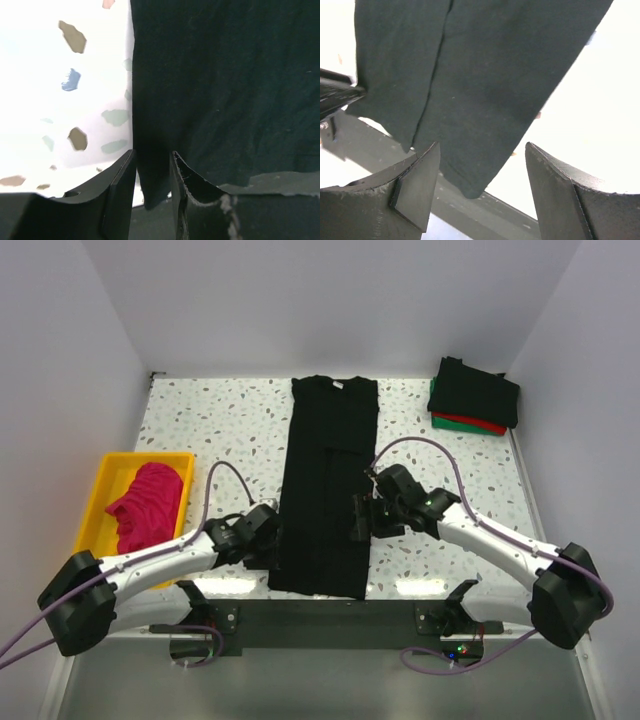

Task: Fold and stack the t-shirts
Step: Fold the tshirt

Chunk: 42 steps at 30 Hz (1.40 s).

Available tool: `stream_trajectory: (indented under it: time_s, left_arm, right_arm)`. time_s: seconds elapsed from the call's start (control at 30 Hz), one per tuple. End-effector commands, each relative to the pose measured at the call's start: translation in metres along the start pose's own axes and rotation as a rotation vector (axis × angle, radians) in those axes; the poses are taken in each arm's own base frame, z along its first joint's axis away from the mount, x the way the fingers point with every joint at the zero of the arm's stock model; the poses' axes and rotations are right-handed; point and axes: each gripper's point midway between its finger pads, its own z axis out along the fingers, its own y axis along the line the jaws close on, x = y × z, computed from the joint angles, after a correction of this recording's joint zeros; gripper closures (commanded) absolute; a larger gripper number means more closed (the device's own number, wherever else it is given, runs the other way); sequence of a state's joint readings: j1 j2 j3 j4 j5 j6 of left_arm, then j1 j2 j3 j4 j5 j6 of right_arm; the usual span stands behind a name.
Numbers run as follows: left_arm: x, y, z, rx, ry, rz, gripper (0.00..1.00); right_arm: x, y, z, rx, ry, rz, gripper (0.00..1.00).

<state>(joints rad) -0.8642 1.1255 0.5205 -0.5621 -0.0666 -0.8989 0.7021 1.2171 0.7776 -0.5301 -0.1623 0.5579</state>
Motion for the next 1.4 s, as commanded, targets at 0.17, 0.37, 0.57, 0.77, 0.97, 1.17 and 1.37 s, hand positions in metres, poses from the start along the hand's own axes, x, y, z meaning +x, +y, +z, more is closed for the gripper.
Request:
stream_trajectory:
  time_s: [0.17,0.37,0.57,0.77,0.97,1.17,1.37]
  left_arm:
    - [-0.039,-0.032,-0.042,0.106,-0.129,0.017,0.67]
    - [-0.017,-0.028,-0.028,0.136,-0.057,0.001,0.76]
    - [0.03,-0.009,0.003,0.154,0.073,-0.023,0.79]
    - [0.033,-0.001,0.005,0.123,0.075,-0.024,0.79]
    - [0.035,-0.002,0.007,0.123,0.084,-0.021,0.78]
    - [0.036,-0.008,0.014,0.148,0.089,-0.03,0.78]
    - [0.031,-0.012,0.017,0.155,0.073,-0.027,0.77]
  right_arm:
    - [-0.017,0.007,-0.013,0.001,-0.083,0.025,0.28]
    - [-0.009,0.008,-0.007,-0.024,-0.062,0.045,0.28]
    - [0.007,0.015,0.001,-0.07,-0.005,0.056,0.29]
    - [0.021,0.014,-0.002,-0.067,0.03,0.047,0.29]
    - [0.031,0.0,0.002,-0.015,0.041,0.045,0.28]
    - [0.021,-0.016,0.009,0.089,0.026,0.01,0.28]
    - [-0.007,-0.03,0.005,0.217,-0.046,-0.035,0.28]
